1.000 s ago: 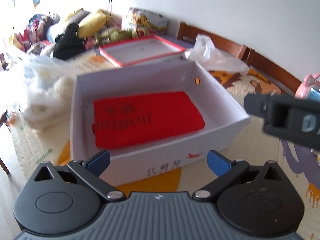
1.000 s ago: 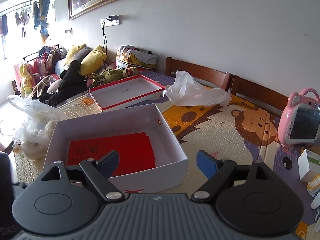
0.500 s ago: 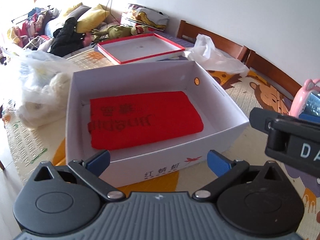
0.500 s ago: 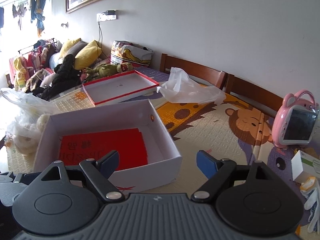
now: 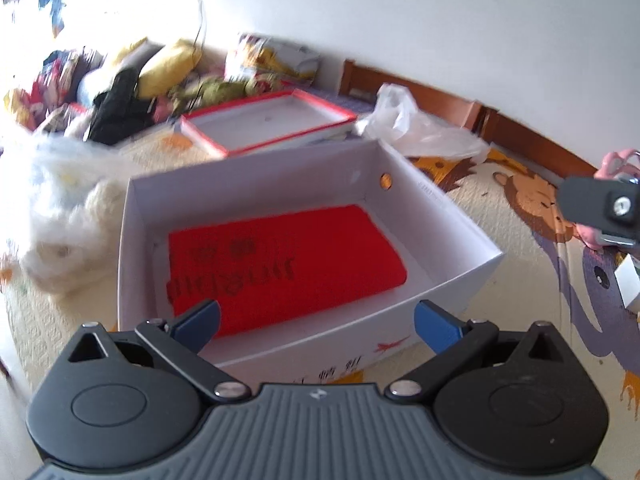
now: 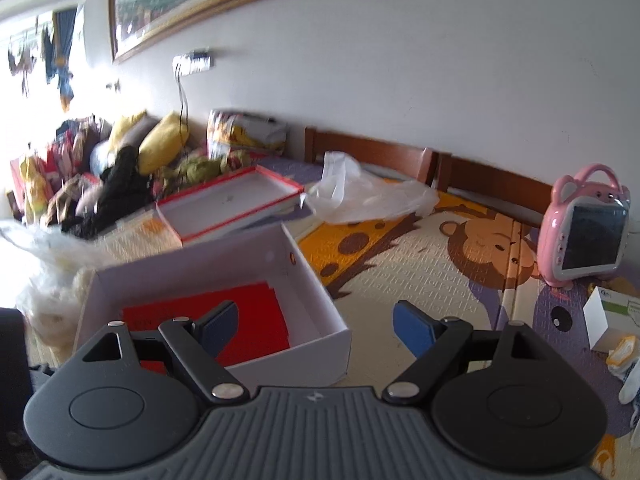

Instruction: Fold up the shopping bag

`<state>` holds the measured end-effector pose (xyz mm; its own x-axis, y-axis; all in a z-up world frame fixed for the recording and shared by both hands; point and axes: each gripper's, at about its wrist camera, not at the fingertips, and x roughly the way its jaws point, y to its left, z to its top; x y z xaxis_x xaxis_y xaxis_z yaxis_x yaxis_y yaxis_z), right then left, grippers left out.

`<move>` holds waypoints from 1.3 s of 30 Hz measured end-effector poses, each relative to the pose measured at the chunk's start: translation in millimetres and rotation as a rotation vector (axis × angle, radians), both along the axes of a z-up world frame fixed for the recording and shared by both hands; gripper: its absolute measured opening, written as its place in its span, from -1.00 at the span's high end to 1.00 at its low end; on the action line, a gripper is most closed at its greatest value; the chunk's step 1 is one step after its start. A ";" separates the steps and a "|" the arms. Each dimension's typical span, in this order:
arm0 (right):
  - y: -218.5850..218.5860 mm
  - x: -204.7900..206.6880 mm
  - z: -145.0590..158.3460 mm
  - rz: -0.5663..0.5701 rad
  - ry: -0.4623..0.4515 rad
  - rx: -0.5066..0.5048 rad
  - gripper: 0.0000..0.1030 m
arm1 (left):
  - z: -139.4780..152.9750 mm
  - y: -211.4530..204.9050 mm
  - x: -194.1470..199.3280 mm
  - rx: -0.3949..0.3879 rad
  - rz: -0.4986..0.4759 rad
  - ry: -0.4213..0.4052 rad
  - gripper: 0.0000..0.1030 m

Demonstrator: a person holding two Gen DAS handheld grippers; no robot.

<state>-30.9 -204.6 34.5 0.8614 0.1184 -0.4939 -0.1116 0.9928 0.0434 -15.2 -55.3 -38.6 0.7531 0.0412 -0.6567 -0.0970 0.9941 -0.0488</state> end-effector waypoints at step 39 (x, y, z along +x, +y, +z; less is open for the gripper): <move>-104.0 -147.7 -86.6 -0.273 -0.360 0.228 -0.73 | 37.2 3.3 -121.5 -0.322 -0.416 -0.567 -0.99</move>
<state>-178.6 -308.6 -52.1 0.9869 -0.0645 -0.1478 0.1029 0.9575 0.2695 -136.7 -52.1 -1.3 0.8894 -0.4464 -0.0981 0.4076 0.8717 -0.2720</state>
